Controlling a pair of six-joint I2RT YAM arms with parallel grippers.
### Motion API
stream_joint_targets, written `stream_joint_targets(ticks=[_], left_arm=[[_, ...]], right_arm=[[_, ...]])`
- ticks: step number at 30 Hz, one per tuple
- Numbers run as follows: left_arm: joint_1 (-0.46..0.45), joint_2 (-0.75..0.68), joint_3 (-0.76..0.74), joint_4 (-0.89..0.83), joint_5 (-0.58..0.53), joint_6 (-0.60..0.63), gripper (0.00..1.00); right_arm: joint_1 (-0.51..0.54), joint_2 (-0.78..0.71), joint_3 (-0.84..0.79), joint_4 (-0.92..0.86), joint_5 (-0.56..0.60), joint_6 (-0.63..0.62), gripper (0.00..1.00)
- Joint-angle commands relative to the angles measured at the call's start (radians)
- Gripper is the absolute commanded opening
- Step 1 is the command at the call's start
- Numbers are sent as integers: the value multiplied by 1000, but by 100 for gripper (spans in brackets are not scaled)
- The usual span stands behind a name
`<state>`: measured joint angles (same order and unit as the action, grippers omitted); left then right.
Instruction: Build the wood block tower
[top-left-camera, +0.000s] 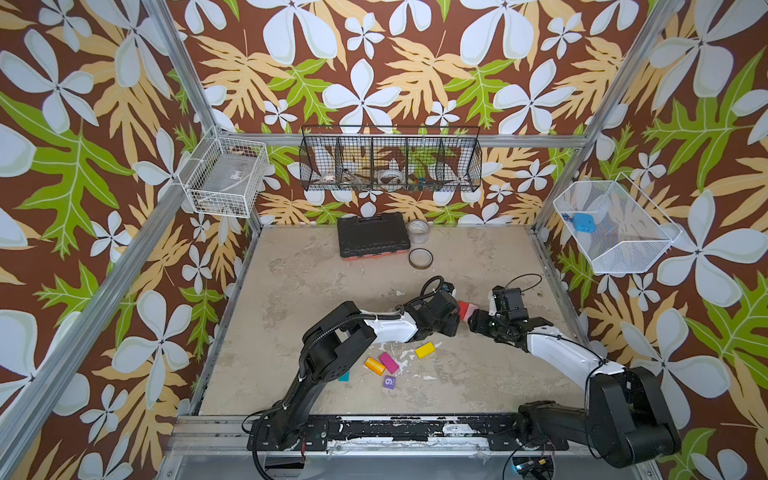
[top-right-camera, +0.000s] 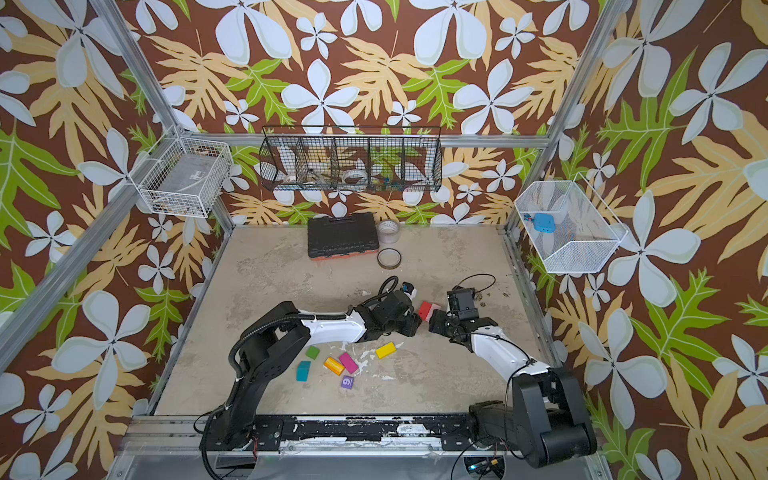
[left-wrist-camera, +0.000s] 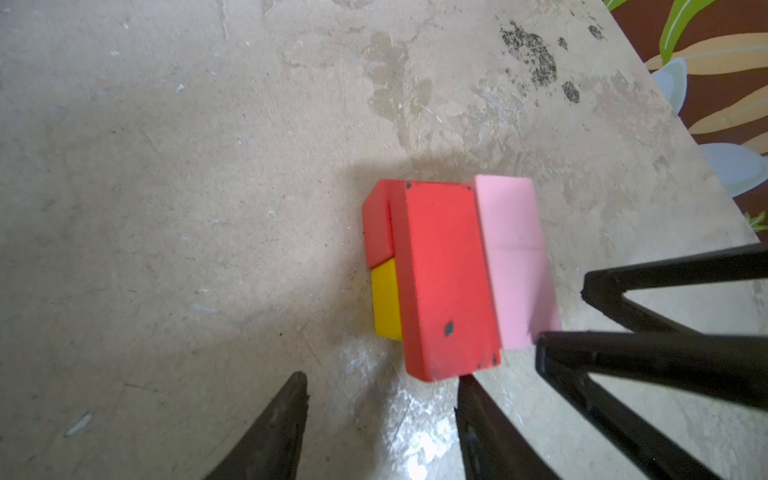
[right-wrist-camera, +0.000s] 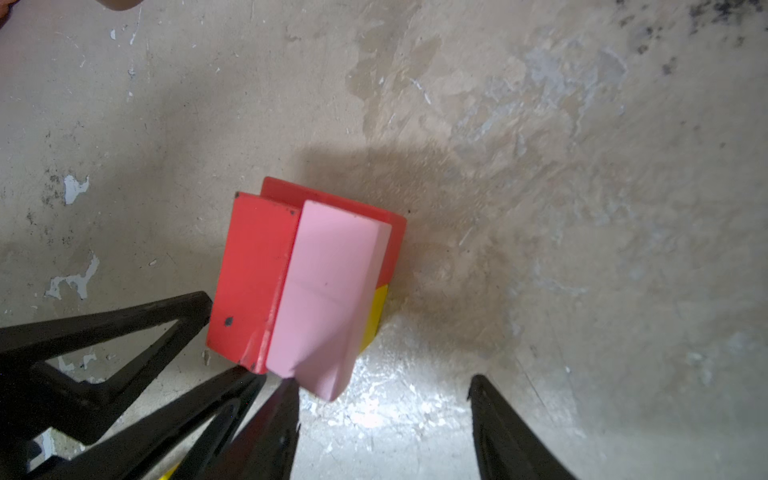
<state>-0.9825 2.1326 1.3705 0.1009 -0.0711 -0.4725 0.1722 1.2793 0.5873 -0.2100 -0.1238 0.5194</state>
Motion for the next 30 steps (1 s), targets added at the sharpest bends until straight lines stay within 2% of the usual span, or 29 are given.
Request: stream_joint_targets(ticks=[1, 30], left_arm=[[0, 4, 13, -7, -7, 9, 59], [0, 1, 38, -26, -18, 13, 59]], right_arm=[[1, 4, 8, 10, 17, -2, 65], [1, -39, 4, 6, 16, -1, 65]])
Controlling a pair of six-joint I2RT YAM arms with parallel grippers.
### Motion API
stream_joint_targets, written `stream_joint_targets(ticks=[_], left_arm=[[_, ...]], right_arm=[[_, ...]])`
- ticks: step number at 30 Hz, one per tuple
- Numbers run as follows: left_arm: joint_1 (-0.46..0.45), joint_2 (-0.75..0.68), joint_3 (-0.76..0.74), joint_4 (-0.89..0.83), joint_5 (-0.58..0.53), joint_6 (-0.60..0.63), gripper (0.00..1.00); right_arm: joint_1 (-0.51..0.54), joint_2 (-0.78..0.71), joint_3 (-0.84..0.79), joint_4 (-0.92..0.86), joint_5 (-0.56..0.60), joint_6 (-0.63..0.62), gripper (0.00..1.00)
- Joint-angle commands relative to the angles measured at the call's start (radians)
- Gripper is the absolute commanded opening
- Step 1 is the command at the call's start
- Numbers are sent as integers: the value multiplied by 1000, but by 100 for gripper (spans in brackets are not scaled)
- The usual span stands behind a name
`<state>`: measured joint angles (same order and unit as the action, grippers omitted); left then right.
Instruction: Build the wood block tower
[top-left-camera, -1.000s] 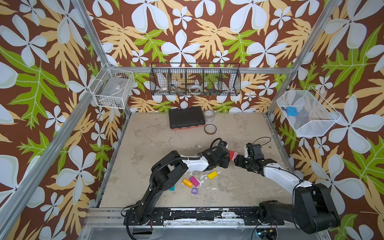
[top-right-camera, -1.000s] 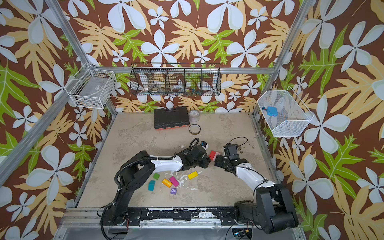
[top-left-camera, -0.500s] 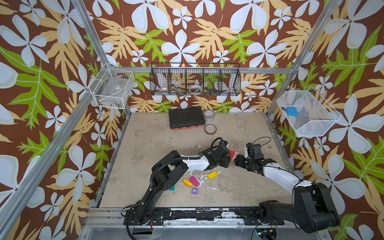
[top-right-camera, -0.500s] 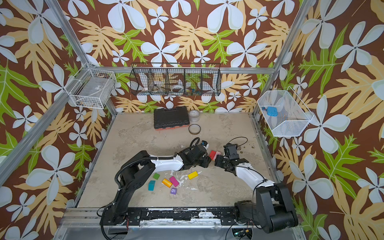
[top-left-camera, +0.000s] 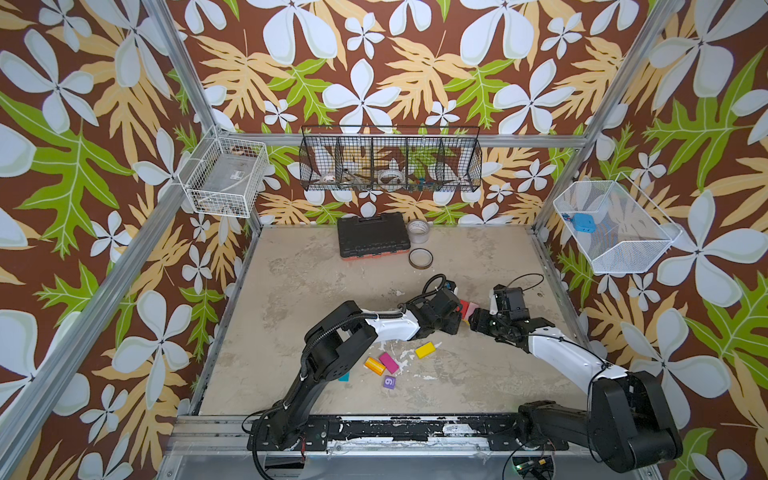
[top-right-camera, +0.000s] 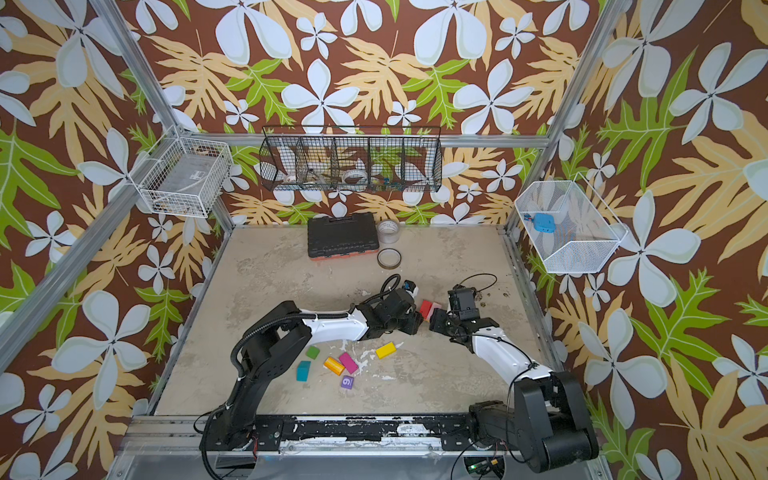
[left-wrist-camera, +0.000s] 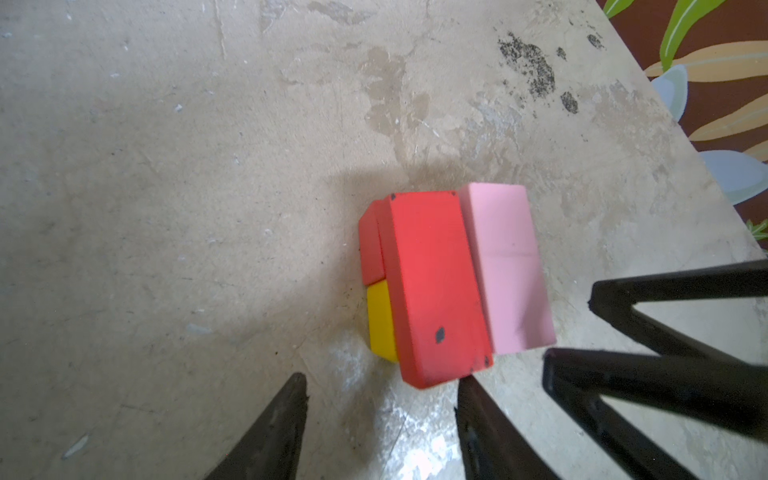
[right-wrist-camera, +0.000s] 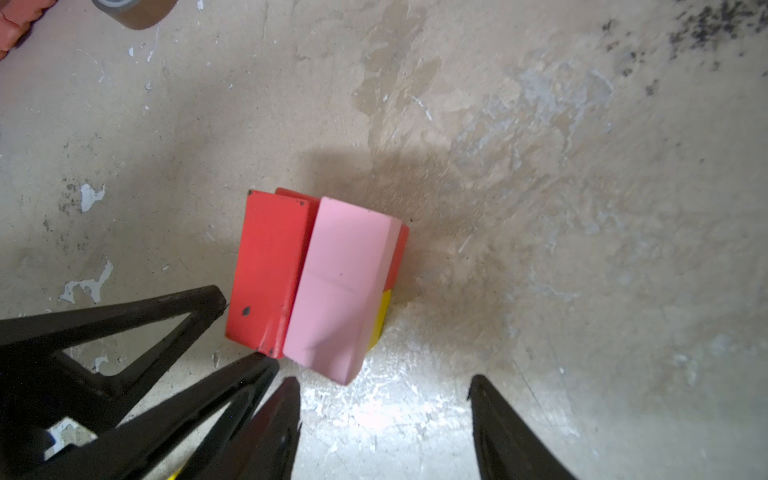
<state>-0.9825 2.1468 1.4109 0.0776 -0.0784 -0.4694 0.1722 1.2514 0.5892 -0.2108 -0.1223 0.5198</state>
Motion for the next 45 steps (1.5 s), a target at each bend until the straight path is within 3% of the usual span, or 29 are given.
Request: stream_joint_targets(ticks=[1, 7, 13, 15, 19, 23, 26, 29, 33, 35, 45], left_arm=[[1, -20, -8, -2, -9, 8, 59], [0, -218, -158, 42, -31, 11, 59], [22, -669, -535, 160, -237, -3, 61], [82, -798, -628, 152, -260, -36, 63], [290, -992, -768, 99, -227, -101, 64], [482, -1129, -866, 51, -314, -107, 71], [589, -1174, -915, 24, -418, -96, 77], [635, -1174, -950, -15, -544, -135, 82], [645, -1166, -1035, 103, -473, -113, 84], [649, -1142, -1079, 155, -493, -134, 84], [651, -1145, -1102, 188, -451, -135, 84]], right_arm=[[1, -19, 2, 6, 12, -3, 66], [2, -110, -15, 5, 17, -10, 74], [78, -251, -29, 16, 65, -21, 84], [133, -272, -25, 18, 115, -24, 87], [190, -234, 8, 1, 161, -25, 92], [189, -175, 61, -38, 193, -21, 100], [189, -130, 142, -108, 240, -15, 100], [188, -85, 211, -141, 278, -11, 100], [187, 16, 293, -168, 323, -8, 100], [188, 69, 329, -177, 343, -8, 100], [177, 235, 422, -203, 342, -35, 100]])
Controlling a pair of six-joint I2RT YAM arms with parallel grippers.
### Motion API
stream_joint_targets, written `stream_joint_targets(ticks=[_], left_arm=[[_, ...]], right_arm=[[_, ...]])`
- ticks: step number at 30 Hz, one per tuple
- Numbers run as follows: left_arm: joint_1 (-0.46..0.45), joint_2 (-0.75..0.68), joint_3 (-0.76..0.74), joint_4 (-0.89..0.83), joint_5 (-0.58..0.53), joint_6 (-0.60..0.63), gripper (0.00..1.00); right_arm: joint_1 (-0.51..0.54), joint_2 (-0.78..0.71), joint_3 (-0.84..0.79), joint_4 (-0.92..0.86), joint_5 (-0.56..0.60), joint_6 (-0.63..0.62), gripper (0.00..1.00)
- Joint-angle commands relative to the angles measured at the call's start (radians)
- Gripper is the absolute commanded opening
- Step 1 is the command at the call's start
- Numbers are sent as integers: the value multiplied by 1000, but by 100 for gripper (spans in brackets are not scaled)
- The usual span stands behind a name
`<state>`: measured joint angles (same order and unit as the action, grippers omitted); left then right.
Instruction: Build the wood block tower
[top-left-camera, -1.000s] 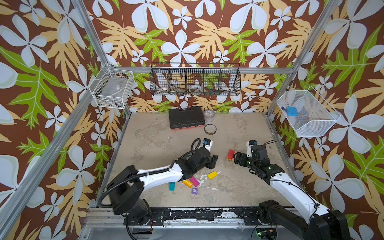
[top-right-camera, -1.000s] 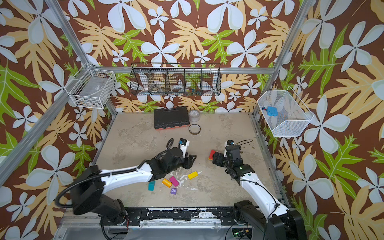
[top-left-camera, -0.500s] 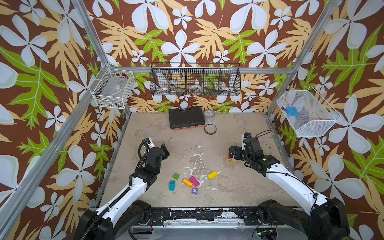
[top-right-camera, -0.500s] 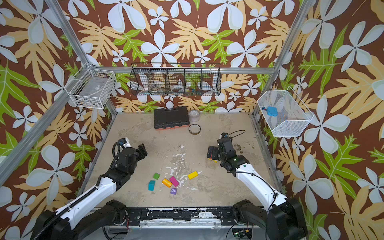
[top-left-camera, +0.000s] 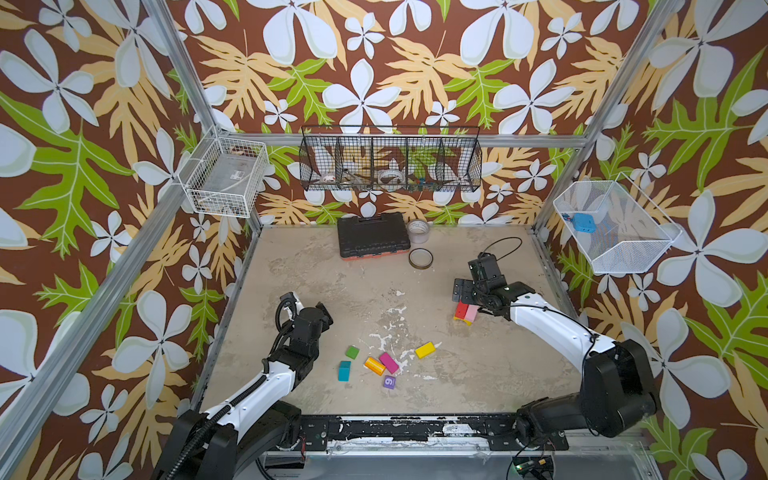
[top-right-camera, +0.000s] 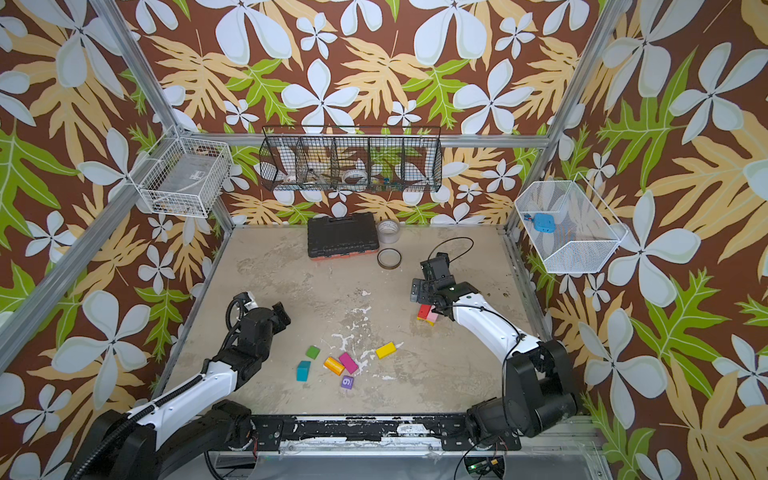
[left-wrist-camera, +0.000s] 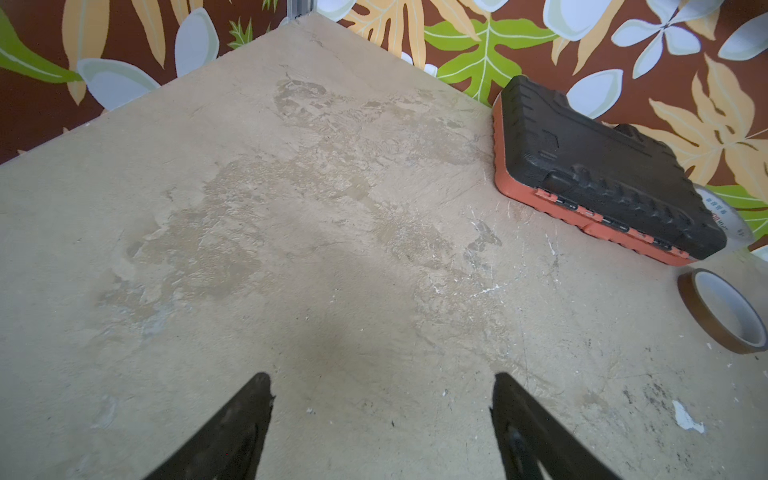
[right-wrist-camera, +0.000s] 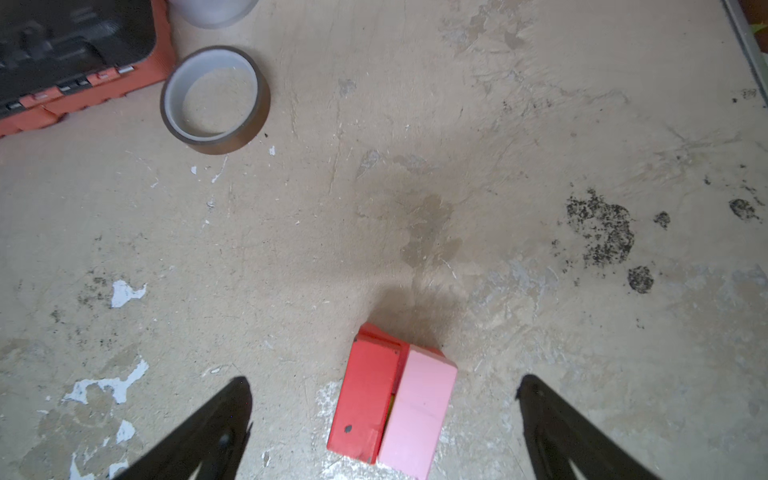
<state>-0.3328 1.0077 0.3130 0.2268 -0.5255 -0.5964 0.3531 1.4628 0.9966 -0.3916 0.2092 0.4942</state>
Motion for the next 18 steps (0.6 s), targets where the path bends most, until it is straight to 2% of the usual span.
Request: stream_joint_targets(ticks=[1, 18], left_arm=[[1, -7, -6, 39, -1, -9, 84], [0, -12, -13, 48, 21, -6, 84]], right_arm=[[-9, 36, 18, -26, 7, -11, 100], [-21, 127, -4, -2, -37, 0, 100]])
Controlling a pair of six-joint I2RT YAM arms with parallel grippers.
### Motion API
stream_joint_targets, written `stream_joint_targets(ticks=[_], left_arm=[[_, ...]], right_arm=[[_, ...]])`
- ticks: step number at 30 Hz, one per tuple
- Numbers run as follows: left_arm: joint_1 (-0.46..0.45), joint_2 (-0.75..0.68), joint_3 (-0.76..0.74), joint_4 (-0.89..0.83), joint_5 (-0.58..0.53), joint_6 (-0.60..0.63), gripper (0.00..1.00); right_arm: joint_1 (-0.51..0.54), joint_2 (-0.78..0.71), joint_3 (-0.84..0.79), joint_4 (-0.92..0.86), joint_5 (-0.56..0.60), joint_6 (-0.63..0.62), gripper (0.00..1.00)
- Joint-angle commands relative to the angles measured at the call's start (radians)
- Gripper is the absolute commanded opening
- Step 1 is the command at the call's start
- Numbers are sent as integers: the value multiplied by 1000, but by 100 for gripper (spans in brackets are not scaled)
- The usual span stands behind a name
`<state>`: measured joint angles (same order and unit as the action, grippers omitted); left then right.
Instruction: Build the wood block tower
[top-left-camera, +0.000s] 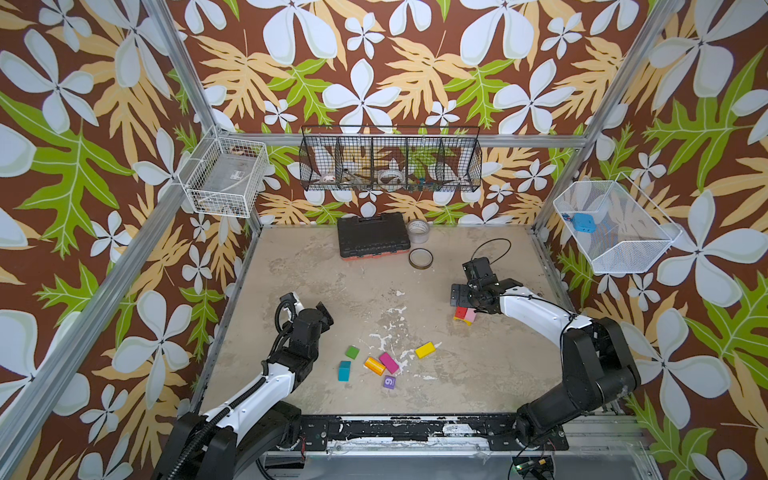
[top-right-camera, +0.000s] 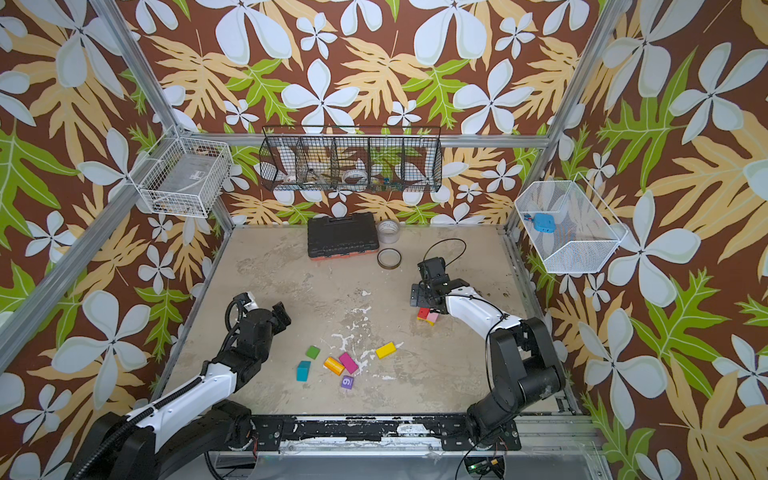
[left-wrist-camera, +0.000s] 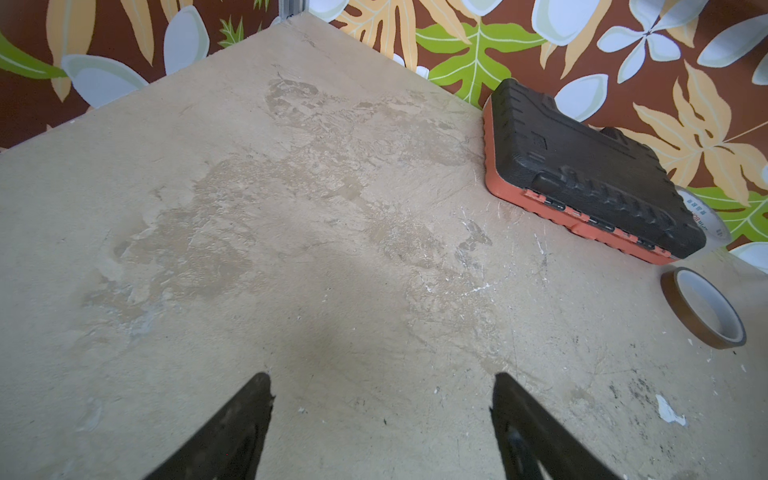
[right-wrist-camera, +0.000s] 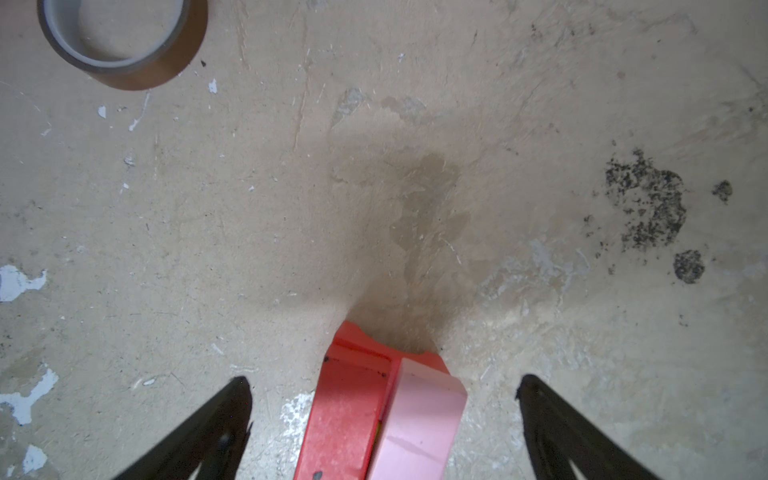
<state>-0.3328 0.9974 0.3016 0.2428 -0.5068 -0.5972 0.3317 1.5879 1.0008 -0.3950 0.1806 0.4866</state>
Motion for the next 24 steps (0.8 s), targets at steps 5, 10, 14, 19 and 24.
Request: stream_joint_targets(ticks=[5, 10, 14, 19, 24], left_arm=[[1, 0, -2, 33, 2, -4, 84], [1, 2, -2, 35, 4, -5, 84], [1, 2, -2, 36, 4, -3, 84], [1, 4, -2, 38, 5, -3, 84], [1, 4, -2, 39, 7, -3, 84]], right_arm=[[1, -3, -46, 31, -35, 19, 100], [1, 14, -59, 45, -51, 21, 96], [1, 36, -57, 50, -65, 24, 91], [1, 53, -50, 47, -66, 31, 85], [1, 53, -57, 48, -62, 38, 82]])
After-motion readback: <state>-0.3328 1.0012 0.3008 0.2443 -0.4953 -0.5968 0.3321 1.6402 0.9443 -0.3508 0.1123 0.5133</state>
